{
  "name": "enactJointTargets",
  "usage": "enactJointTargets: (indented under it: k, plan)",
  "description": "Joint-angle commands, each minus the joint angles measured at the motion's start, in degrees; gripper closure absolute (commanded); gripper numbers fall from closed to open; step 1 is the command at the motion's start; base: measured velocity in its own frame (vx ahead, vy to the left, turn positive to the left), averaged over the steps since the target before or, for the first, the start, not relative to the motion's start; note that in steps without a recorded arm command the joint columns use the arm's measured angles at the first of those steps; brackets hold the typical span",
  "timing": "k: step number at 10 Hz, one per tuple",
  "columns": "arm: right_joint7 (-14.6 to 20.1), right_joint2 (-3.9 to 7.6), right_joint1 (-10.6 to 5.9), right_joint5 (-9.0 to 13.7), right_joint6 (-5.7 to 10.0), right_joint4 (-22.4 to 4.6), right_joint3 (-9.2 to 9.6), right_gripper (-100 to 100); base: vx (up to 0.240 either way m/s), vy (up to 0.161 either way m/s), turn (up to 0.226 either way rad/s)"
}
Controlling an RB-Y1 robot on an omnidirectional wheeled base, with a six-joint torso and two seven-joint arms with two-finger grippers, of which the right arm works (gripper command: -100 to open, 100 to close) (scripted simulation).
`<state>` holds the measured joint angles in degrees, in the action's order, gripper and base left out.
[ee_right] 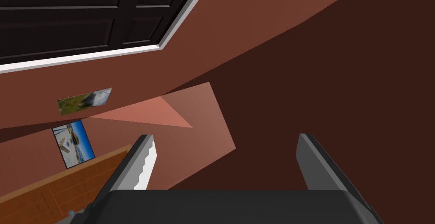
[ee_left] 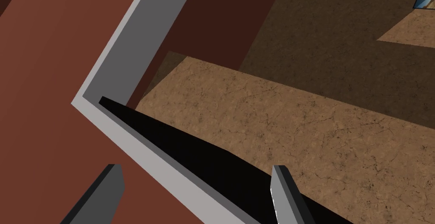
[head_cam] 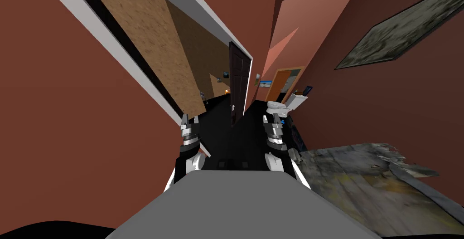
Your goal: Push the door open
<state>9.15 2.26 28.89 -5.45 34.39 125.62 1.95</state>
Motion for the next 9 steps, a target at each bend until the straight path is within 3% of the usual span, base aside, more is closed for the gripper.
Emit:
enactJointTargets:
  k: [1,4,9]
  plan:
    - [-0.12,0.26,-0.88,0.01,0.06,-1.59,0.01,-100,0.084,-0.045,0.068]
    - [-0.47,1.03,-3.04,0.07,0.73,-6.5,0.16,-100,0.117,-0.055,0.108]
    - [-0.9,1.76,-5.64,0.14,1.54,-12.39,0.32,-100,0.094,-0.059,0.097]
